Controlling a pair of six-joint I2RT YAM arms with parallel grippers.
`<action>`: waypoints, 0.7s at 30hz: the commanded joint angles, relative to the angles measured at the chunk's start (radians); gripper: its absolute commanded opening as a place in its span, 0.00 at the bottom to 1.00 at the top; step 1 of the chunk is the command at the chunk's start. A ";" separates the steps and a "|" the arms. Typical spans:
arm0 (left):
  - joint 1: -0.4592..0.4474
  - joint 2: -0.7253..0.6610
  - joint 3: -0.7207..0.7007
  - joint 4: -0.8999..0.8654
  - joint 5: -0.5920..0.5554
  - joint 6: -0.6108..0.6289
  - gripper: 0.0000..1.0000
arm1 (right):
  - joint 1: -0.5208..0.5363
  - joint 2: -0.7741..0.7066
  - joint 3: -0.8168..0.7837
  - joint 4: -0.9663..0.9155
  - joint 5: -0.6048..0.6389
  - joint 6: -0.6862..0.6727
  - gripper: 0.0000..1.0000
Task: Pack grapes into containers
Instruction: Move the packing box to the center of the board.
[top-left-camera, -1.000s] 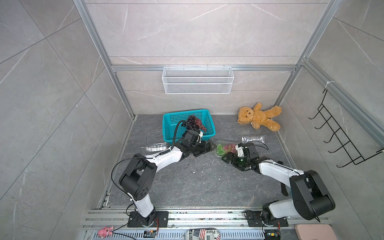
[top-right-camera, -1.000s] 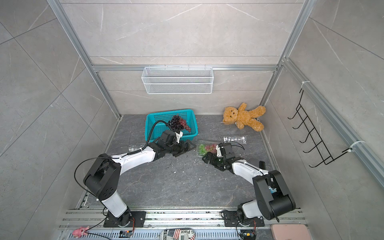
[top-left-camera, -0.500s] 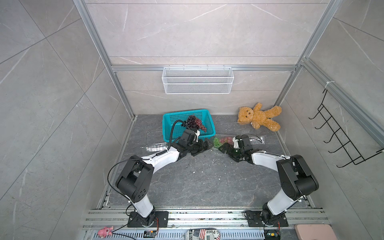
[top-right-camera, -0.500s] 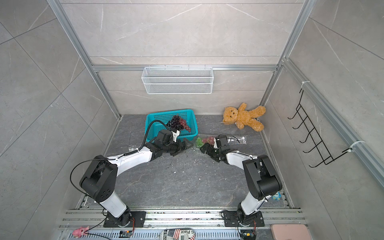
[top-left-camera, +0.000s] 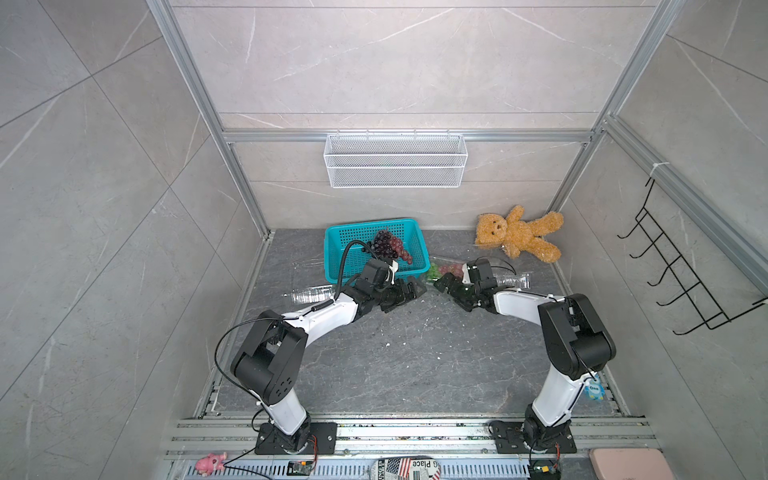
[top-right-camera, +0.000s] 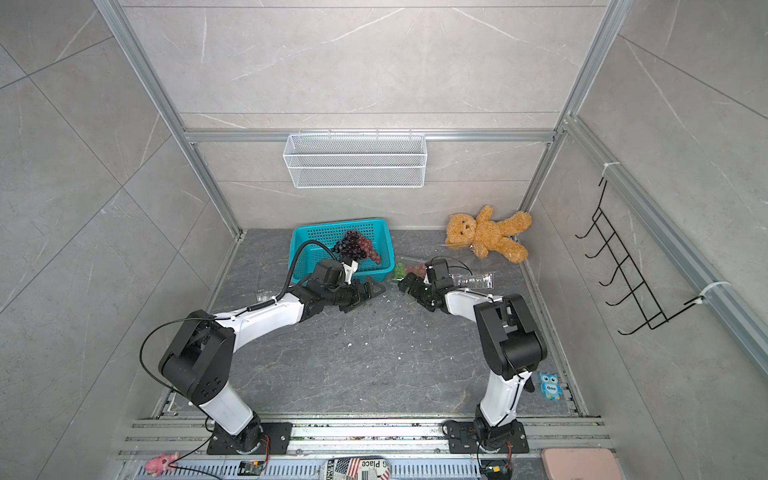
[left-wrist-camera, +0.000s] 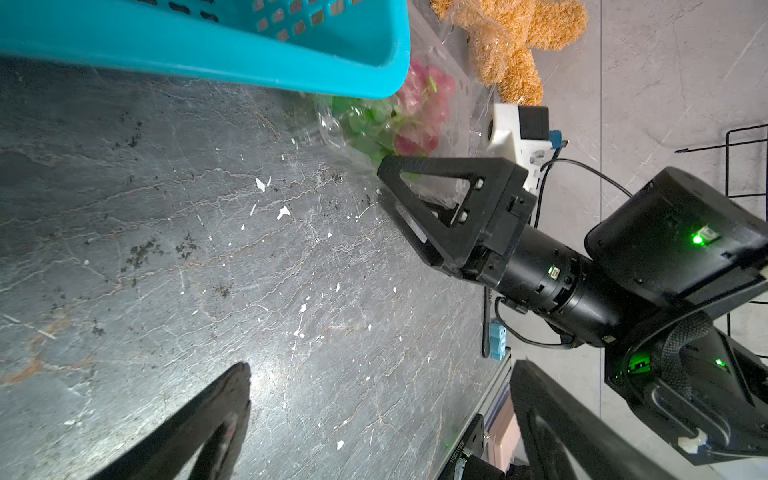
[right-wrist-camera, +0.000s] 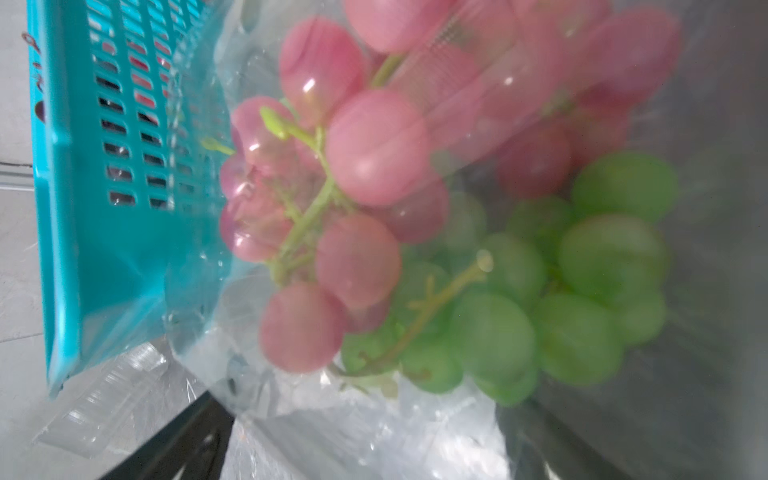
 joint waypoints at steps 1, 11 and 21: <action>0.009 -0.039 0.007 -0.001 0.019 0.012 0.99 | 0.004 0.036 0.086 -0.062 0.046 -0.034 0.99; 0.022 -0.030 0.012 -0.007 0.025 0.016 0.99 | -0.004 0.154 0.315 -0.227 0.123 -0.149 0.99; 0.033 -0.015 0.017 -0.007 0.033 0.016 0.99 | -0.024 0.229 0.430 -0.270 0.123 -0.172 0.99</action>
